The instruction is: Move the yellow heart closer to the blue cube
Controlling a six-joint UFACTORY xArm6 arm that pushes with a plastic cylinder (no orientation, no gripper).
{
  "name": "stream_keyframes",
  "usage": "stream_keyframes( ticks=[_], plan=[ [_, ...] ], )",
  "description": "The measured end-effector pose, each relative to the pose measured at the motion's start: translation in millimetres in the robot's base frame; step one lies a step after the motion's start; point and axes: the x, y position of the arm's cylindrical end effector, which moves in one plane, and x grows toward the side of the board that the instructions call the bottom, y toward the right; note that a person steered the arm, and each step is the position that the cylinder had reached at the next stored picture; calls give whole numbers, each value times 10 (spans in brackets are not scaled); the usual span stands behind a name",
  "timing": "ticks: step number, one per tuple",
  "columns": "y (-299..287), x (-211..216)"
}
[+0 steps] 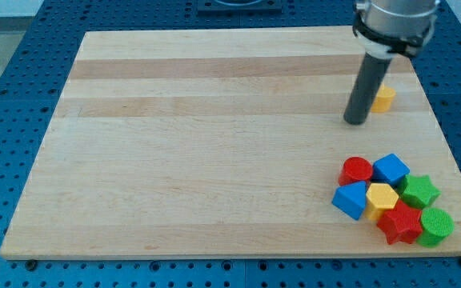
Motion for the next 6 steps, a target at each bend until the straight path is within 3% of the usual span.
stream_keyframes(
  ticks=[2,3,4,6],
  plan=[
    [187,-929],
    [477,-881],
    [429,-792],
    [384,359]
  ],
)
